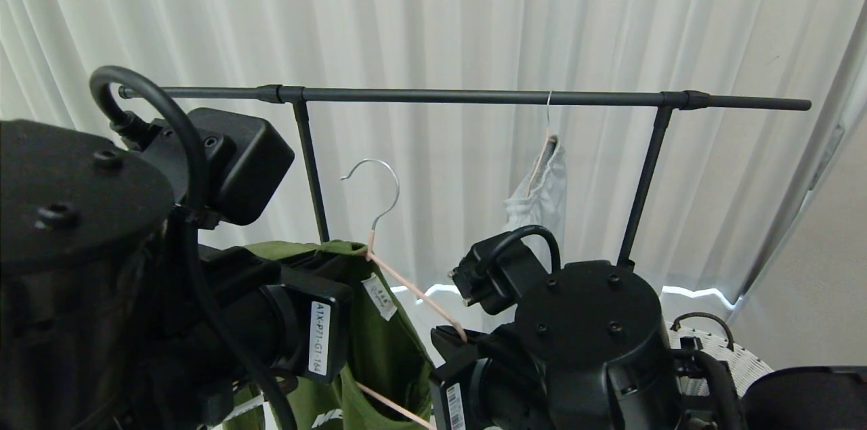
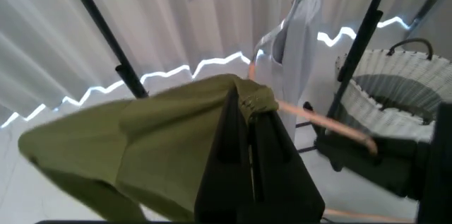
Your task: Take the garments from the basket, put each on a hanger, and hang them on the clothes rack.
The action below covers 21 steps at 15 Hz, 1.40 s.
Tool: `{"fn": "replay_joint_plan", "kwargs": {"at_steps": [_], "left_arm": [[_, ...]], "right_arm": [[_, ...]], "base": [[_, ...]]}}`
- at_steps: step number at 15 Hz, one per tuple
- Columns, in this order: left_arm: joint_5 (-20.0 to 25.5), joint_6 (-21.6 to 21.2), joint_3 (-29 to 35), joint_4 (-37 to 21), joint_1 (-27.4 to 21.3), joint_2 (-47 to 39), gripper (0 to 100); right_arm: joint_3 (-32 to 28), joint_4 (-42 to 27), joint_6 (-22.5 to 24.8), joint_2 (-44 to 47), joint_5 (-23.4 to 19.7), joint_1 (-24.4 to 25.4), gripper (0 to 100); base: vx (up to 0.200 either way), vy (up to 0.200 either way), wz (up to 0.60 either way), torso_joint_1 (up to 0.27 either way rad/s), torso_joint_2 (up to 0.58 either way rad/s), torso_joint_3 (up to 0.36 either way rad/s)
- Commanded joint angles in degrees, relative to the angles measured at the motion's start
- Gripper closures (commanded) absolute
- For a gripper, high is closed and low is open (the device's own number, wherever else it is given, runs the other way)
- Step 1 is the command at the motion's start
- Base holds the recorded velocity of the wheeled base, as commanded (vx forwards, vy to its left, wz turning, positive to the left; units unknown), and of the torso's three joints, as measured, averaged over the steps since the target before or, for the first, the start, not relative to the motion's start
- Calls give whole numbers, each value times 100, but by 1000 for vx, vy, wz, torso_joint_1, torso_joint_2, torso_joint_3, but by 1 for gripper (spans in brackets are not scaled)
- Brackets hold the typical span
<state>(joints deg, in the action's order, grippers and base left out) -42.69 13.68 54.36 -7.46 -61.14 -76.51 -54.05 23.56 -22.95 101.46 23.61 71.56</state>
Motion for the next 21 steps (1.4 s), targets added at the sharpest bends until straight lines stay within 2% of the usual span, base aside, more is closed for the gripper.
{"fn": "replay_joint_plan", "kwargs": {"at_steps": [1, 5, 7, 12, 15, 16, 21], "left_arm": [[-11, 3, -39, -1, 32, 39, 100], [-29, 21, -250, -1, 128, 92, 100], [-20, 21, -356, -1, 128, 145, 100], [-29, 21, -505, 43, 128, 286, 100], [-29, 12, -619, 43, 119, 382, 100], [-29, 12, -646, 43, 119, 426, 0], [-29, 12, -655, 43, 119, 523, 0]], "right_arm": [[0, 8, 2, -74, 108, 7, 100], [18, 192, 160, -302, 442, 7, 100], [123, 228, 503, -434, 469, -2, 100], [281, 983, 1241, -434, 469, -28, 100], [325, 1194, 1469, -443, 478, -28, 100], [325, 1247, 1522, -452, 478, -28, 100], [325, 1599, 1742, -461, 486, -28, 100]], "base": [[0, 0, 0, 0, 0, 0], [0, 0, 0, 0, 0, 0], [0, 0, 0, 0, 0, 0], [0, 0, 0, 0, 0, 0], [0, 0, 0, 0, 0, 0], [0, 0, 0, 0, 0, 0], [0, 0, 0, 0, 0, 0]]}}
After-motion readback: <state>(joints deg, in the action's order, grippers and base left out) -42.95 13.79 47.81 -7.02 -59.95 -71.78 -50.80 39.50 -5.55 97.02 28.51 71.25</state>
